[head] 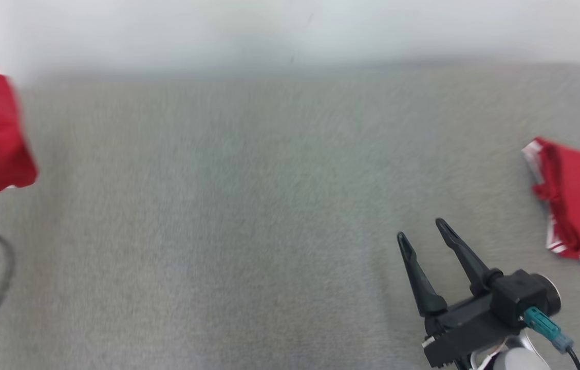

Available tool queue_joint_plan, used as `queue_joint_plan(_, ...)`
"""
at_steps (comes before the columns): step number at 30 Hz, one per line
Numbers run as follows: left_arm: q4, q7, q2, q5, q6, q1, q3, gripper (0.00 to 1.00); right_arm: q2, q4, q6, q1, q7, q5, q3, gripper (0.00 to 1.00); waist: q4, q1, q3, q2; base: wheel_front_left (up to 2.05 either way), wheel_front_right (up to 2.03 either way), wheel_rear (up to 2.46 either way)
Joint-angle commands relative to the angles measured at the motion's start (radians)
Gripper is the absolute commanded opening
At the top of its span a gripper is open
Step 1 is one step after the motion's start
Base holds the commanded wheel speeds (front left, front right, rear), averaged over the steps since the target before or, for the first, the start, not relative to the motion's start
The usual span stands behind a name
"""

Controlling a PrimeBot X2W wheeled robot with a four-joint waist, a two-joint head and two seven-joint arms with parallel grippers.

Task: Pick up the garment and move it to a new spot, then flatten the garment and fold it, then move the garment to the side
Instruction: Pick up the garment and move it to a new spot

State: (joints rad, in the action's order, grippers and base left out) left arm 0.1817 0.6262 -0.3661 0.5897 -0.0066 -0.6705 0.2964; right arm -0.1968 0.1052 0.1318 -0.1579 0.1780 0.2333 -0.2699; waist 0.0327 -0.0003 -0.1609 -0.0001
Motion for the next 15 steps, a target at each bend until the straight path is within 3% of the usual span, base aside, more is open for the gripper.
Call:
queue_joint_plan(1,-0.021,0.008,0.022,-0.006,0.005,0.022,-0.018,0.0,0.004,0.001,-0.003,0.022,0.007,-0.004,0.008,1.0,0.07,0.0003,0.132,0.0001,0.0,0.0,0.0)
queue_joint_plan(5,-0.063,0.016,0.066,0.003,0.011,0.029,-0.052,0.0,0.011,-0.004,-0.003,0.04,-0.002,-0.007,0.011,1.0,0.1,0.0003,0.162,0.0001,0.0,0.0,0.0)
queue_joint_plan(8,-0.093,0.012,0.135,0.035,0.005,0.031,-0.086,0.0,0.009,-0.011,-0.003,0.053,-0.007,-0.006,0.02,1.0,0.126,0.0003,0.173,0.0001,0.0,0.0,0.0)
queue_joint_plan(15,-0.105,-0.016,0.25,0.058,-0.029,0.056,-0.188,0.0,0.004,-0.029,-0.003,0.073,-0.02,-0.014,0.023,1.0,0.203,0.0003,0.171,0.0001,0.0,0.0,0.0)
